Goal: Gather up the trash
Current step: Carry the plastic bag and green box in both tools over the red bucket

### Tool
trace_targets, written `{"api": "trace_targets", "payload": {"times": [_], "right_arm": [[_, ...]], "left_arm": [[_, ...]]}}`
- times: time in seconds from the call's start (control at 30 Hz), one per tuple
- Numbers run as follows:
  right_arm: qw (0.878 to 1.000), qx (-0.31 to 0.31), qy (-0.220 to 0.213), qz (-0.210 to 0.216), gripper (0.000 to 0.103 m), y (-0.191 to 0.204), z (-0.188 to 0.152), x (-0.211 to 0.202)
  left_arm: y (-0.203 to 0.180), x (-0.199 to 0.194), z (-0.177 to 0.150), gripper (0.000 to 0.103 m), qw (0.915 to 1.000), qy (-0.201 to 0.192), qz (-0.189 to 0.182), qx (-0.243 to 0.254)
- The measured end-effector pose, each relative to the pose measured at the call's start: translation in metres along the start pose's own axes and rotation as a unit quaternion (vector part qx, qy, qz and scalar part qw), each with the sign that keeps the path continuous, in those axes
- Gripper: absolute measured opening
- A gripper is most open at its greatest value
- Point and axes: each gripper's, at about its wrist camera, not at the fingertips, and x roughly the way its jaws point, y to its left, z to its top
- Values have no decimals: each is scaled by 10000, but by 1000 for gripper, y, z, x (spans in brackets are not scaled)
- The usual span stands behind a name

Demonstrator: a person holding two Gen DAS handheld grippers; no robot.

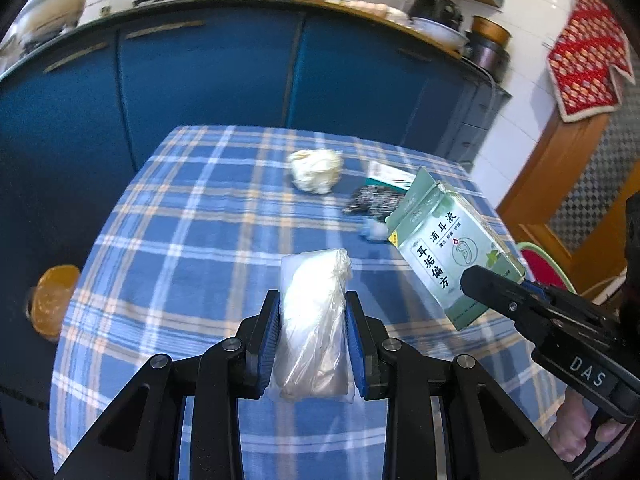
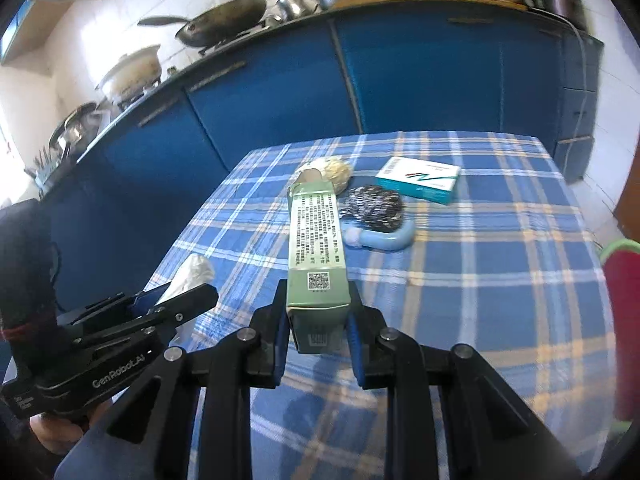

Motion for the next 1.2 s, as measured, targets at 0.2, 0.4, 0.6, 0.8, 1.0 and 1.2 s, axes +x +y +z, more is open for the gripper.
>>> {"api": "trace_targets", "payload": {"times": [0.2, 0.4, 0.6, 0.8, 1.0, 1.2], "right_arm": [[9991, 310, -221, -192, 28, -27, -8, -32], [9954, 709, -405, -496, 28, -62, -19, -64], [9892, 1090, -580, -789, 28, -95, -30, -91], [9816, 1421, -769, -1018, 28, -124, -41, -118], [9730, 1680, -961, -1256, 28, -149, -51, -141], [9654, 1922, -1047, -1417, 28, -171, -59, -153]], "left_arm": [[-36, 0, 2, 32, 9993, 16, -221, 312], [-74, 3, 3, 32, 9968, 57, -484, 627], [-114, 12, 4, 32, 9926, 176, -729, 957], [-145, 15, 6, 32, 9885, 202, -888, 1209], [-178, 19, 7, 32, 9834, 251, -1045, 1461], [-211, 28, 6, 32, 9780, 338, -1215, 1664]]}}
